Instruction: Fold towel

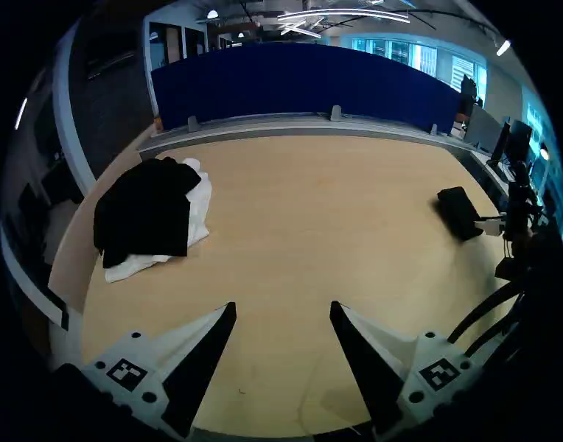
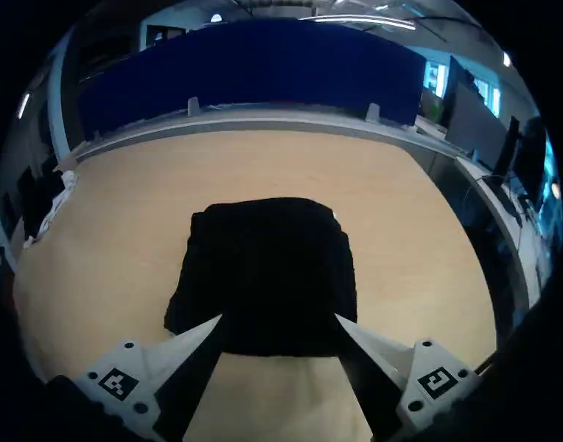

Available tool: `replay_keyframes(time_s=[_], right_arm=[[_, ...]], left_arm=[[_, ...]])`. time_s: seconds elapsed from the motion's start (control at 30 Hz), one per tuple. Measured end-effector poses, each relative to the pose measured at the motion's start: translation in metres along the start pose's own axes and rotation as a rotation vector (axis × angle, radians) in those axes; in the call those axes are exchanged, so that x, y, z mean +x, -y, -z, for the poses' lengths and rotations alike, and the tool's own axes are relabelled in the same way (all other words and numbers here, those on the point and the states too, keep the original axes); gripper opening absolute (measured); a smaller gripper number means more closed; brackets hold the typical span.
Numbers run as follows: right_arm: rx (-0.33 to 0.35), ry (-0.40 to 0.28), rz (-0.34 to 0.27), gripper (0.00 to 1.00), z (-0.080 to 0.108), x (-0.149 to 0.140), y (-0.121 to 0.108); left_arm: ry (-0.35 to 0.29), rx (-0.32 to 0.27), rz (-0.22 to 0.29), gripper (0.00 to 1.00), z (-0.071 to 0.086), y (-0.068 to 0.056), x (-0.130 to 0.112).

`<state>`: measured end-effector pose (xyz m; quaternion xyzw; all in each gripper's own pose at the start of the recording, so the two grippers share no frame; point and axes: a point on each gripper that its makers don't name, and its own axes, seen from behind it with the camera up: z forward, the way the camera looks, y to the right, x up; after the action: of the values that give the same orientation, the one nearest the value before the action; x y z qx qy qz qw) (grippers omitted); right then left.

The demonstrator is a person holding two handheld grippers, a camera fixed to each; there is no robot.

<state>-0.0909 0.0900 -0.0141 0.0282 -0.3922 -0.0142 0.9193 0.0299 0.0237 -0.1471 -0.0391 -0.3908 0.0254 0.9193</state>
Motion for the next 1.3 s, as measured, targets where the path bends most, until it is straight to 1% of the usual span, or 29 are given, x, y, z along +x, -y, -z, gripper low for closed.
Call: replay_keyframes(time_s=[0.2, 0.3, 0.4, 0.5, 0.6, 0.7, 0.9, 1.0, 1.1, 1.2, 1.3], right_arm=[[0.003, 0.014, -0.014, 0.99, -0.005, -0.01, 0.0], [0.003, 0.011, -0.014, 0.99, -0.004, -0.008, 0.001], [0.005, -0.019, -0.022, 0.98, 0.003, 0.004, 0.003], [0.012, -0.059, -0.034, 0.98, 0.014, 0.019, 0.006], [0.014, -0.077, -0.031, 0.98, 0.021, 0.025, 0.007], [0.01, -0.079, -0.023, 0.98, 0.025, 0.026, 0.007], [0.019, -0.118, -0.028, 0.98, 0.037, 0.038, 0.016], [0.032, -0.169, -0.046, 0.98, 0.048, 0.052, 0.025], [0.049, -0.237, -0.072, 0.99, 0.064, 0.071, 0.038], [0.061, -0.307, -0.093, 0.98, 0.082, 0.088, 0.051], [0.068, -0.384, -0.098, 0.99, 0.103, 0.104, 0.065]], left_arm=[[-0.003, 0.0, -0.001, 0.94, 0.001, 0.001, 0.001], [-0.009, 0.001, -0.002, 0.94, 0.003, 0.001, 0.002], [-0.013, 0.002, 0.001, 0.94, 0.004, 0.003, 0.003], [-0.018, 0.003, 0.005, 0.94, 0.005, 0.004, 0.004], [-0.02, 0.003, 0.01, 0.94, 0.006, 0.005, 0.004], [-0.025, 0.001, 0.015, 0.94, 0.006, 0.005, 0.005], [-0.045, -0.002, 0.014, 0.94, 0.004, 0.006, 0.009], [-0.061, -0.001, 0.015, 0.94, 0.003, 0.007, 0.012], [-0.079, -0.001, 0.027, 0.94, 0.001, 0.008, 0.017], [-0.102, -0.002, 0.043, 0.94, -0.002, 0.009, 0.022], [-0.137, 0.0, 0.056, 0.94, -0.005, 0.012, 0.03]])
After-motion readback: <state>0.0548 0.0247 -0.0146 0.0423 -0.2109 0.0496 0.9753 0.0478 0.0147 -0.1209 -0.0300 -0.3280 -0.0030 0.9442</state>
